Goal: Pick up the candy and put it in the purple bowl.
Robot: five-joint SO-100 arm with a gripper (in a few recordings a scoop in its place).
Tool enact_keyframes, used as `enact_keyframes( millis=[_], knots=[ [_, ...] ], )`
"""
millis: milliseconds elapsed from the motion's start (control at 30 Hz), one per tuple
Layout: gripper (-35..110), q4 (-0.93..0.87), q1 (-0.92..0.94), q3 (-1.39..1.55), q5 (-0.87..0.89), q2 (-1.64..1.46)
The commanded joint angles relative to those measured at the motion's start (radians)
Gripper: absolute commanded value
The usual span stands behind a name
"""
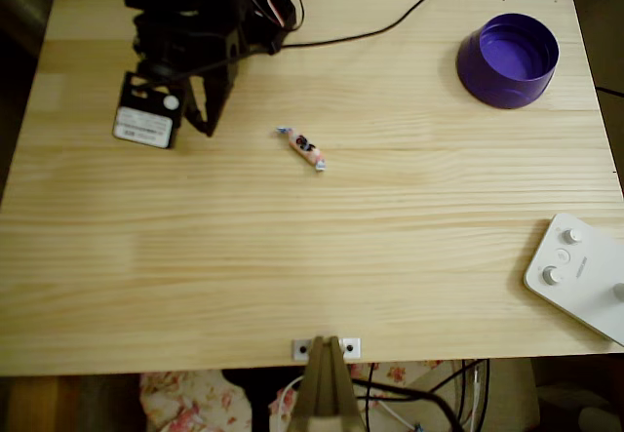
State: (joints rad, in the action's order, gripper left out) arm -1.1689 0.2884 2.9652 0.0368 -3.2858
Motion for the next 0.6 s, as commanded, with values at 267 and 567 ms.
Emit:
enact_keyframes(
  millis=[267, 567],
  knots=[
    [-1, 0.009, 0.038, 0.003, -0.002, -0.014],
    [-1, 0.109, 0.048, -0.075, 0.002, 0.074]
  ],
)
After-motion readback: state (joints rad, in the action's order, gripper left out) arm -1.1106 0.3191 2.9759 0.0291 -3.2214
